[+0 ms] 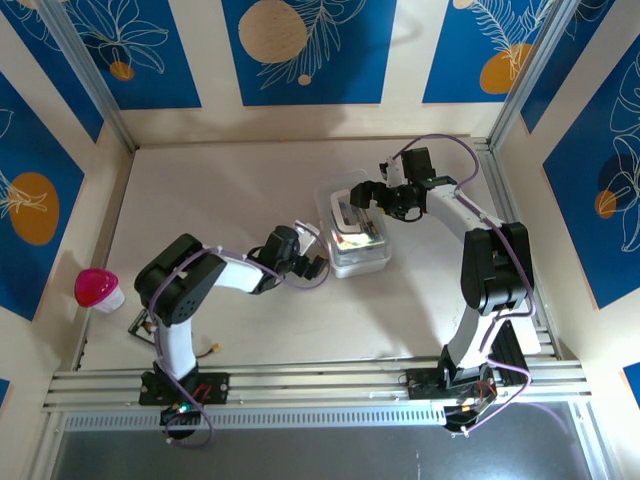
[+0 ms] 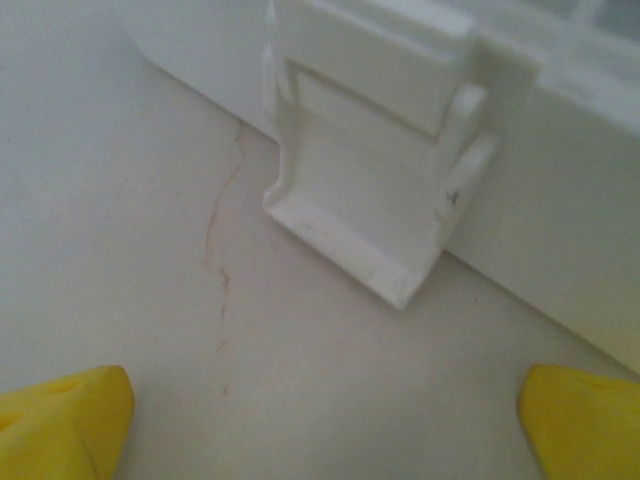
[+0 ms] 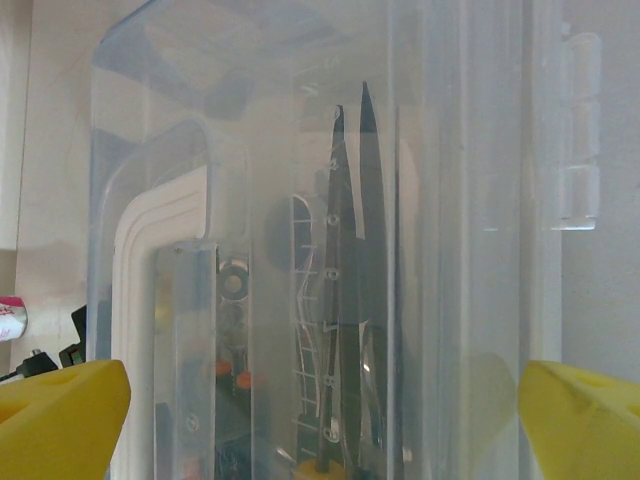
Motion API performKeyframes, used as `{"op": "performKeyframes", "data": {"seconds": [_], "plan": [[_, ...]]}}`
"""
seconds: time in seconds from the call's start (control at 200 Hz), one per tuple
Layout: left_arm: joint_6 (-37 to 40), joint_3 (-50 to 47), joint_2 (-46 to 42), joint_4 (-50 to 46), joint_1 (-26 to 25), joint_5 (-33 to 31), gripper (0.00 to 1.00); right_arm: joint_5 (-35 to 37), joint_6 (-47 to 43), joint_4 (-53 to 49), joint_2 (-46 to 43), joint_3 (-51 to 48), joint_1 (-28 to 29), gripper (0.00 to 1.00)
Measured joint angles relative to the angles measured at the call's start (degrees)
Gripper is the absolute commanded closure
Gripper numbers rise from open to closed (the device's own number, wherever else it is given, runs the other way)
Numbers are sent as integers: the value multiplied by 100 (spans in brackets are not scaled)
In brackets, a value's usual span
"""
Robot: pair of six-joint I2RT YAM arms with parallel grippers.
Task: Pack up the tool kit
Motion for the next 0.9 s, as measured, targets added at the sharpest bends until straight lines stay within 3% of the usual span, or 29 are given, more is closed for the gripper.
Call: {"op": "performKeyframes", "data": {"seconds": [0.465, 0.9], "plan": [[-372, 715, 116, -1189, -42, -315, 0, 85, -107, 81, 0, 0, 2, 1], [-734, 796, 72, -1423, -15, -496, 0, 87, -149, 76, 0, 0, 7, 1]]}}
